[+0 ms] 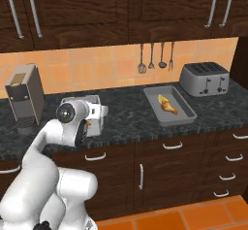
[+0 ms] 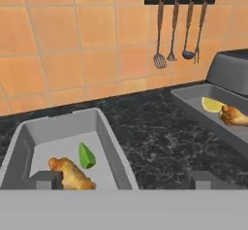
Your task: Place one lemon wedge and one chicken drumstick in each tupperware on the nearby counter, to pack two identical lunches.
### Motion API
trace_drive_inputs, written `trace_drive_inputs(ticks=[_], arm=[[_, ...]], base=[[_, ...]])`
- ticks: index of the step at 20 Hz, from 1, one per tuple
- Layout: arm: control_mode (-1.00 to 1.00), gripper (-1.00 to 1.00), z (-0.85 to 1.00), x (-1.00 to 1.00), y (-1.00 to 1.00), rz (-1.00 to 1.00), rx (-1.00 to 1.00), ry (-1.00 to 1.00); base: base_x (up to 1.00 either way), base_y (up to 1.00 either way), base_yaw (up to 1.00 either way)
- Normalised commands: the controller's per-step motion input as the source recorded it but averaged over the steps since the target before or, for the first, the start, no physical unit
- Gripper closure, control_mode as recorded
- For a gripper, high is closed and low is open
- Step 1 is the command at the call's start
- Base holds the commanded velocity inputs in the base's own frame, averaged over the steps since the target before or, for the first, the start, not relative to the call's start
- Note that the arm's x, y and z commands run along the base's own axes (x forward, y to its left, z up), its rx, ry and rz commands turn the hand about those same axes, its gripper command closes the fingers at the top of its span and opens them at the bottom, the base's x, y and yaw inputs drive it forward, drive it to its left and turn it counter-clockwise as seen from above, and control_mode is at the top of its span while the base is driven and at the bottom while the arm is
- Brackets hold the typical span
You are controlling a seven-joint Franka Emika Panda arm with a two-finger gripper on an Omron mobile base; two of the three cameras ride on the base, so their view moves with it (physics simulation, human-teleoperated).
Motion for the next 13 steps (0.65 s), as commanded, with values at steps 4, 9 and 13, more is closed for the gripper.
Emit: trace_drive_inputs(ticks=[4, 9, 13], arm=[[-1.00, -1.00, 1.00, -0.97, -0.56, -0.06, 0.26, -0.39], [-1.00, -1.00, 0.94, -1.00, -0.62, -0.07, 0.27, -0.32], [-1.00, -1.00, 0.71, -1.00, -0.68, -0.08, 0.26, -0.22]], base=[[0.00, 0.00, 0.00], [0.00, 0.00, 0.00], [0.00, 0.00, 0.00]])
